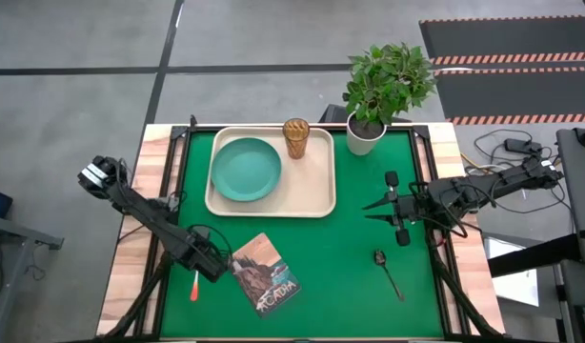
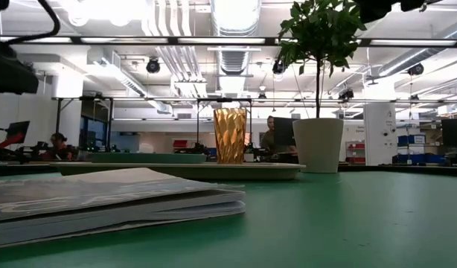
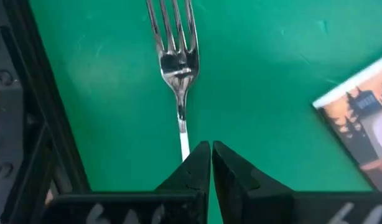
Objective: Pick and place plate/cup/fork/spoon on tray
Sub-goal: Put the orange fork on the tray at the bottom of the brown cup
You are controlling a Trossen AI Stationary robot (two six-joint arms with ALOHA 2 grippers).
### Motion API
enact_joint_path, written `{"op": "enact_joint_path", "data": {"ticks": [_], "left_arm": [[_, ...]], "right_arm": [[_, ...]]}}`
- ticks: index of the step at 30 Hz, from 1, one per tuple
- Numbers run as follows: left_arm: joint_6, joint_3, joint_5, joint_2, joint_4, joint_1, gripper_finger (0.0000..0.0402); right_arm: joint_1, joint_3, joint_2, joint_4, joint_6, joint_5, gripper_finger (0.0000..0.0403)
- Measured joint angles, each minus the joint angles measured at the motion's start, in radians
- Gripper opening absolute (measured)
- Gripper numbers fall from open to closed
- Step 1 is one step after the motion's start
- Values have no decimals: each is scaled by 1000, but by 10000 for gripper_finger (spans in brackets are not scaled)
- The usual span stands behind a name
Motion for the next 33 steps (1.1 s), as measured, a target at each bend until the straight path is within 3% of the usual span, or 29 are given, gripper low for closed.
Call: {"op": "enact_joint_path", "data": {"ticks": [12,21,25,33], "left_arm": [[9,-40,-16,-2,60,-13,6],[-52,-45,-12,16,46,-57,128],[-51,-45,-17,33,52,-59,162],[-52,-75,-21,55,58,-60,142]], "right_arm": [[0,0,0,-8,-5,0,75],[0,0,0,-11,8,0,75],[0,0,0,-11,11,0,75],[0,-1,0,-11,12,0,75]]}}
